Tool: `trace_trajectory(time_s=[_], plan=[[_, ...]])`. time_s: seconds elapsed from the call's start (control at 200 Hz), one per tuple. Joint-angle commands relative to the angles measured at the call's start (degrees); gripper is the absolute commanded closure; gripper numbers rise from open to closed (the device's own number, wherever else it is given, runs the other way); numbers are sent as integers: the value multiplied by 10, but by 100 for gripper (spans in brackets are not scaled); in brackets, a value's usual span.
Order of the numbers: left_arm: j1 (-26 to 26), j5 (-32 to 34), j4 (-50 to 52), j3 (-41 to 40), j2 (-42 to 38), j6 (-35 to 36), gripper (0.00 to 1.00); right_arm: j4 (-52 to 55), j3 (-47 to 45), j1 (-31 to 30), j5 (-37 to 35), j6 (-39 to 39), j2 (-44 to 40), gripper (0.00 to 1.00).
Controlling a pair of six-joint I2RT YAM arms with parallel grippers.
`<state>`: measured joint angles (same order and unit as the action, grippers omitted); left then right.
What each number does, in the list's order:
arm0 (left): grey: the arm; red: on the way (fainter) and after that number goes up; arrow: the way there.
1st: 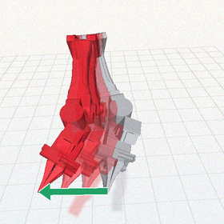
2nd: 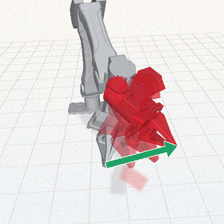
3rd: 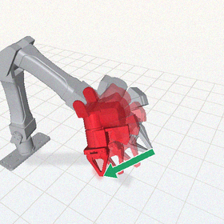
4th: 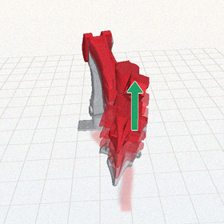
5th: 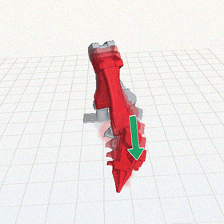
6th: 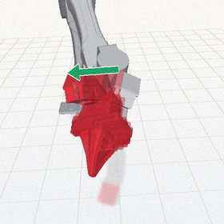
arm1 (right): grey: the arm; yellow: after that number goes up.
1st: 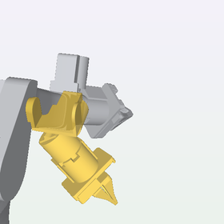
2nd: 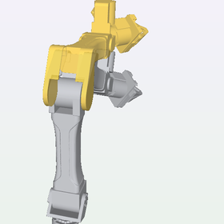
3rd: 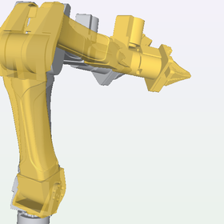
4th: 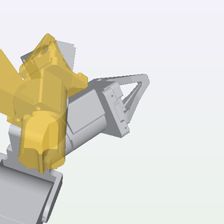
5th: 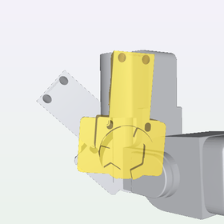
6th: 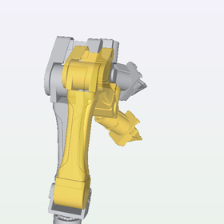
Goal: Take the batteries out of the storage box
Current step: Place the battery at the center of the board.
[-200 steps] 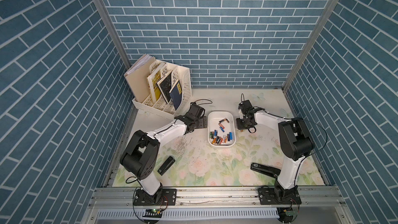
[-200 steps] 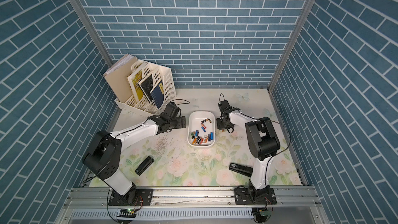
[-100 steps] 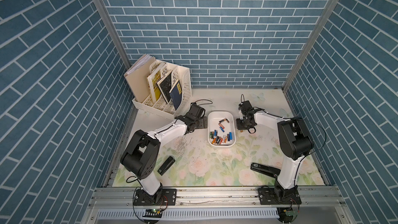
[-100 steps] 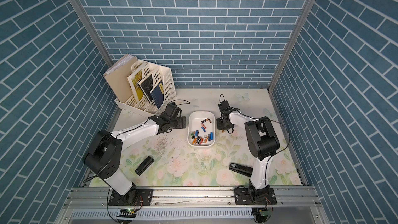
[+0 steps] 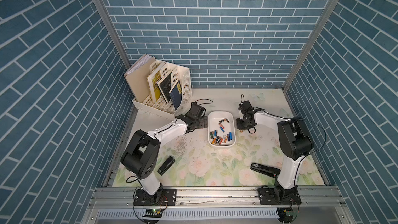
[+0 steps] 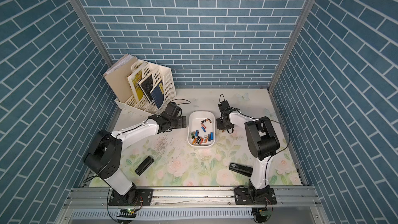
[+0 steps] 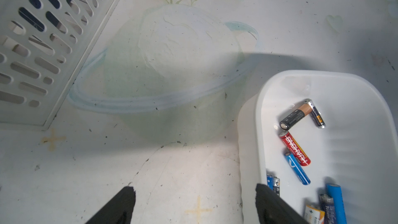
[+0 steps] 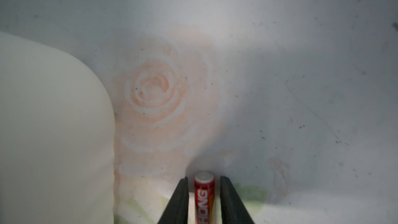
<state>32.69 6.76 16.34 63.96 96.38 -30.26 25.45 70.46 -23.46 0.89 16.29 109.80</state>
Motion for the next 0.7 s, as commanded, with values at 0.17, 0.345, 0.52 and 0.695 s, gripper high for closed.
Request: trace_trajectory(time_s=[0.17, 0.345, 0.52, 0.695], plan=[[10, 12, 28, 32, 13, 2, 8, 26, 15, 3, -10, 7, 14, 67], [18, 29, 62, 61, 17, 4, 10, 39, 36, 3, 3, 7, 9, 66], [52, 74, 124, 118, 28, 9, 15, 67, 75, 4, 5, 0, -1, 65], [81, 67, 155, 158, 55, -4, 20, 95, 115, 5, 6, -11, -9, 65]])
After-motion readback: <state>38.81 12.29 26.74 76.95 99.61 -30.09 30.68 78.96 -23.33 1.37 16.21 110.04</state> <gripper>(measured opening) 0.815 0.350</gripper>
